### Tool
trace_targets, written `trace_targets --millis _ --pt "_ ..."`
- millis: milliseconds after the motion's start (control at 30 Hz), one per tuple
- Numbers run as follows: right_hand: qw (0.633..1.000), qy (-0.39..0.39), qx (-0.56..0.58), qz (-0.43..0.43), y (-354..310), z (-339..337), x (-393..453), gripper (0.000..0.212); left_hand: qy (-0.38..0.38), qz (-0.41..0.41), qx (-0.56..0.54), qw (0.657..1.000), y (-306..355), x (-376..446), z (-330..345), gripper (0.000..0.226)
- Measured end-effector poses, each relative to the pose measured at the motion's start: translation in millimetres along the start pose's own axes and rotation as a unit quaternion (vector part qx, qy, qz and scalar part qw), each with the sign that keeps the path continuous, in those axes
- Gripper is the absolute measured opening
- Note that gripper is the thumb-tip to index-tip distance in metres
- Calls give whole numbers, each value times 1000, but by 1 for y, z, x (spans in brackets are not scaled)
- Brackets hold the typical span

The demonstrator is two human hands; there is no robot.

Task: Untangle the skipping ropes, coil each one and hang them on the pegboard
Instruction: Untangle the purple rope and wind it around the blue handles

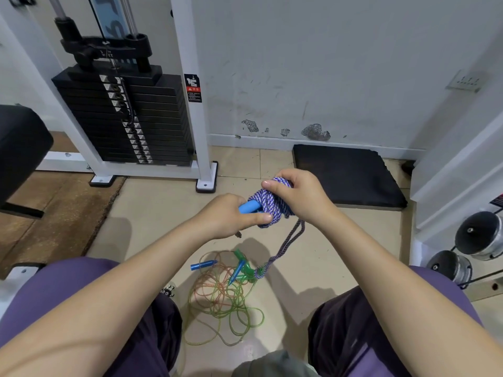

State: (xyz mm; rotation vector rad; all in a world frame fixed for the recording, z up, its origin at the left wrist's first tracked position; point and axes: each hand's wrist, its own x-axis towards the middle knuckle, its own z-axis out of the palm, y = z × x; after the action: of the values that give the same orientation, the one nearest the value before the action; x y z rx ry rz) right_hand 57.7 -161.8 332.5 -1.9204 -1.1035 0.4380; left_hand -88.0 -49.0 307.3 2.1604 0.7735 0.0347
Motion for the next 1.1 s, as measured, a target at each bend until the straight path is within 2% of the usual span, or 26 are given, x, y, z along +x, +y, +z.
trace_targets --millis 167,300,467,600,700,800,900,1000,1100 --pt "997 -26 -59 -41 0 2 -3 37 -72 61 118 988 2 -3 -4 53" --pt "997 -23 -69 -23 1 -4 1 56 -79 92 69 990 4 -8 -14 44" --pt "987 -131 46 80 1 -1 -2 45 -107 95 48 989 2 -12 -18 41" --pt "993 -86 41 66 0 4 -2 47 -195 59 -57 977 1 -16 -21 35" --pt "997 -62 13 44 -2 12 -4 50 -225 35 -54 972 -1 -17 -22 36" --pt "998 -46 -6 29 -2 18 -7 52 -203 38 -21 978 -1 -17 -17 34" --pt "998 -32 49 20 -4 12 -7 34 -150 65 -21 986 -1 -14 -15 33" --pt "994 -66 90 -16 -5 5 -7 22 -138 76 -16 987 -2 -13 -18 38" --pt "980 -127 145 42 -5 0 -7 25 -124 82 -26 989 -3 -13 -24 43"
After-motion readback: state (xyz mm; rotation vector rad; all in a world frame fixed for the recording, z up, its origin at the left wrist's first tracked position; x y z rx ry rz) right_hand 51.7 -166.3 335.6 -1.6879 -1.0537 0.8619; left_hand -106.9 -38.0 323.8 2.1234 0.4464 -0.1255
